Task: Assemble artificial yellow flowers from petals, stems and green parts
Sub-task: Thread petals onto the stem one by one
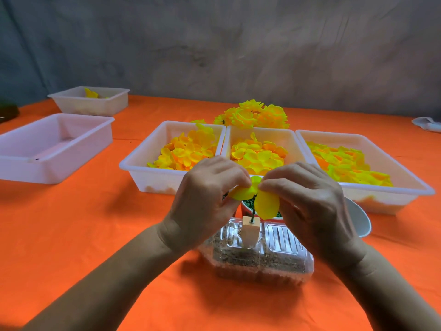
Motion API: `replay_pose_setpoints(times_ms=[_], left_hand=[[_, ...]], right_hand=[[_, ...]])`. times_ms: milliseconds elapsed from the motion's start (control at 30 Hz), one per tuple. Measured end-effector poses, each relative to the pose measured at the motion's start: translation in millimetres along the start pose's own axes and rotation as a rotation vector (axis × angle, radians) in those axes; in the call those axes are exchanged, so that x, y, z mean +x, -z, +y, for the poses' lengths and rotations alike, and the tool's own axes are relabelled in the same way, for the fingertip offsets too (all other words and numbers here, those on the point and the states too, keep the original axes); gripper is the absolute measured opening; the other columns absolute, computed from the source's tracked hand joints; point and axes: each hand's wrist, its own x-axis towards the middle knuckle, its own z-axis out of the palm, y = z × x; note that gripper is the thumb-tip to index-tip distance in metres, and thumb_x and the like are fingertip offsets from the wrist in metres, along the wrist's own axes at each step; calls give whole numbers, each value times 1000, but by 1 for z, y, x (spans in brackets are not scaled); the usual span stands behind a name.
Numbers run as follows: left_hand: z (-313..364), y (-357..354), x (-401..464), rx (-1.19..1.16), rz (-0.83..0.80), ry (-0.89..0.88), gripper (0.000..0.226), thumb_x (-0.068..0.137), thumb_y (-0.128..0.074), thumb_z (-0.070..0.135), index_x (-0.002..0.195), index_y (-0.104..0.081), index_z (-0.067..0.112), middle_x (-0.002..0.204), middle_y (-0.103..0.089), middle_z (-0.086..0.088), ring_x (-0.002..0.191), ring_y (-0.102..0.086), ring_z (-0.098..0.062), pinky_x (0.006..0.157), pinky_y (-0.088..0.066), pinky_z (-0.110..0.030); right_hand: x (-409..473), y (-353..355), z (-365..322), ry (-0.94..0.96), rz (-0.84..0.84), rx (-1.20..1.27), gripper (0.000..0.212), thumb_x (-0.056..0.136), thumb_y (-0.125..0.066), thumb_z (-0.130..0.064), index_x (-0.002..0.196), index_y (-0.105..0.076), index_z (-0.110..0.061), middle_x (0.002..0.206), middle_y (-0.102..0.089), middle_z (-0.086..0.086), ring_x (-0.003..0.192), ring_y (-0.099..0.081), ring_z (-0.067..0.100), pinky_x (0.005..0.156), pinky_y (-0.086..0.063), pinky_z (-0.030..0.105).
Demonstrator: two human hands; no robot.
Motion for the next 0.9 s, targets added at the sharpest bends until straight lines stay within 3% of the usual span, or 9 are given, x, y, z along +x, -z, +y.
replay_pose_setpoints(times_ms=[67,200,333,467,667,900], left_hand=[[-1,-1,-1,20,-6,-28,3,75,-71,0,76,-69,-1,82,-70,-8,80,-65,-26,69,-50,-41],[-2,-4,0,19,4,-31,9,79,-71,7,86,-72,1,85,-71,-7,80,-65,-27,69,-50,-40],[-2,-4,0,15,27,-48,11,82,-68,10,84,-73,1,81,-68,-9,76,-62,-27,65,-49,-38],[-2,-5,-3,79,66,-87,11,83,-65,6,78,-72,-1,79,-67,-12,72,-62,-29,64,-47,-39],[-2,-8,-4,142,86,-129,17,86,-62,8,77,-73,-1,78,-68,-12,71,-62,-29,64,-47,-36],[-2,-12,-2,152,99,-96,4,77,-70,3,80,-73,1,80,-69,-11,74,-62,-28,66,-47,-36]], right_hand=[[-2,0,0,-30,8,30,41,100,-39,-19,84,-73,-1,85,-69,12,74,-63,30,61,-49,41],[-4,-3,-1,-120,42,73,13,86,-62,-8,86,-72,-1,83,-69,10,74,-65,29,60,-51,42],[-5,-5,-2,-185,78,134,13,83,-66,-13,83,-72,-2,83,-69,7,75,-65,27,61,-52,40],[-5,-7,-1,-189,95,132,4,78,-69,-3,80,-72,-1,84,-68,8,77,-65,26,63,-50,39],[-8,-9,-1,-218,112,154,4,75,-71,-2,79,-71,-2,84,-68,8,78,-65,27,65,-49,38],[-7,-11,-1,-257,120,167,4,76,-70,-4,78,-71,-1,82,-67,8,77,-65,26,65,-50,38]])
